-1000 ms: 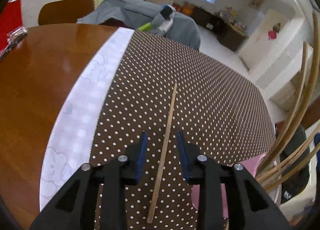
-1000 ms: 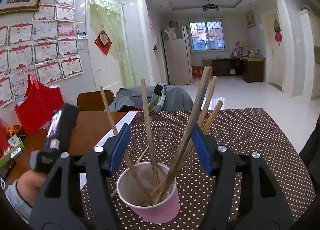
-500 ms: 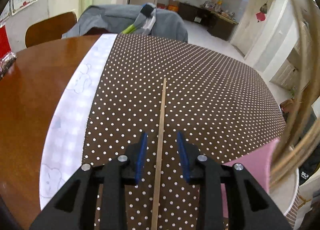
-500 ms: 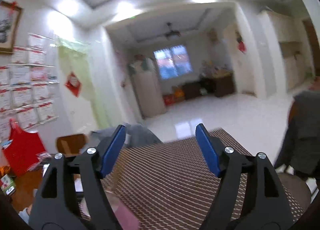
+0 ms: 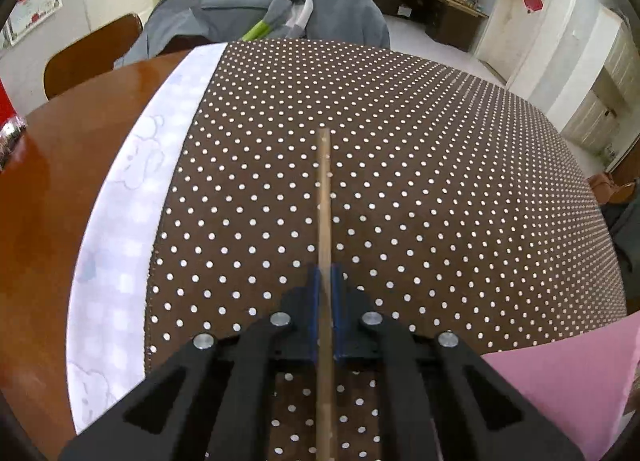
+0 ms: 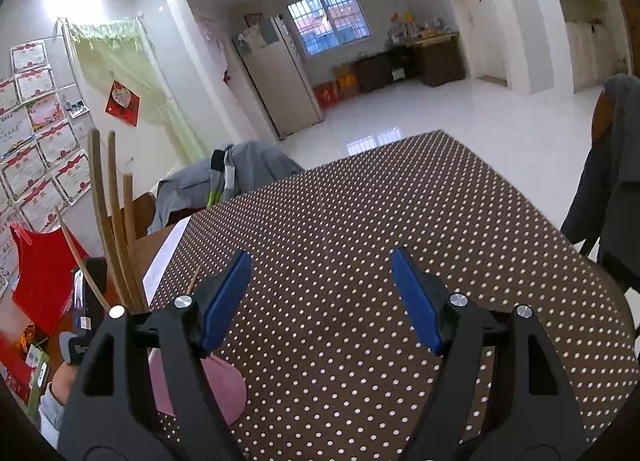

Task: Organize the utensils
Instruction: 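Lift the chopstick with the left tool and carry it over the pink cup, then drop the chopstick into the pink cup by opening the left tool, then move both tools back over the remaining chopsticks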

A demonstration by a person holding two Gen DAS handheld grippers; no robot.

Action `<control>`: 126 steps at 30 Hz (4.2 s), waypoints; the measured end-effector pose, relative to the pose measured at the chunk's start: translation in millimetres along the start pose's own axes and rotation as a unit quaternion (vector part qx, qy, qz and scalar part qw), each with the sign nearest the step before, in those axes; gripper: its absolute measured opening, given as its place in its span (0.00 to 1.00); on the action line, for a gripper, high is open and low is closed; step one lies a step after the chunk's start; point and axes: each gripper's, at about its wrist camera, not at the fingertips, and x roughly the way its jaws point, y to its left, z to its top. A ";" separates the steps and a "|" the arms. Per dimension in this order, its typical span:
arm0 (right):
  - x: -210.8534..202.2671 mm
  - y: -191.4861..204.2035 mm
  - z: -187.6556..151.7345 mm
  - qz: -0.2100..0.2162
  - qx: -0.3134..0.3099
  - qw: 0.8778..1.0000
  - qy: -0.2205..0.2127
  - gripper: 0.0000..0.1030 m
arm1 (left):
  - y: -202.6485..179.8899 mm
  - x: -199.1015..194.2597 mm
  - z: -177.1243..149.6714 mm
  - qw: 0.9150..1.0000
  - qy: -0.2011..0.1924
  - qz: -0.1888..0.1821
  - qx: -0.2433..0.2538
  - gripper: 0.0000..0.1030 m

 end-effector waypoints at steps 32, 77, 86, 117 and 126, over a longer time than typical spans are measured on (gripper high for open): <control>-23.4 34.2 -12.6 0.051 -0.004 0.998 -0.047 0.70 | -64.8 -202.8 -66.2 0.822 -0.546 -0.157 -0.042 0.06; -61.7 61.5 -66.8 0.057 -0.054 0.997 -0.001 0.70 | -54.9 -170.3 -135.5 0.926 -0.361 -0.106 0.016 0.44; -76.7 75.1 -99.3 0.038 -0.094 0.993 0.061 0.70 | -46.4 -149.6 -159.7 0.982 -0.149 -0.108 0.045 0.44; -107.5 55.7 -151.0 0.022 -0.112 0.984 0.140 0.70 | -64.0 -125.2 -232.5 0.990 0.004 -0.039 0.134 0.44; -103.9 53.5 -149.2 0.024 -0.109 0.983 0.146 0.70 | -78.5 -121.7 -233.0 0.987 -0.002 -0.029 0.158 0.45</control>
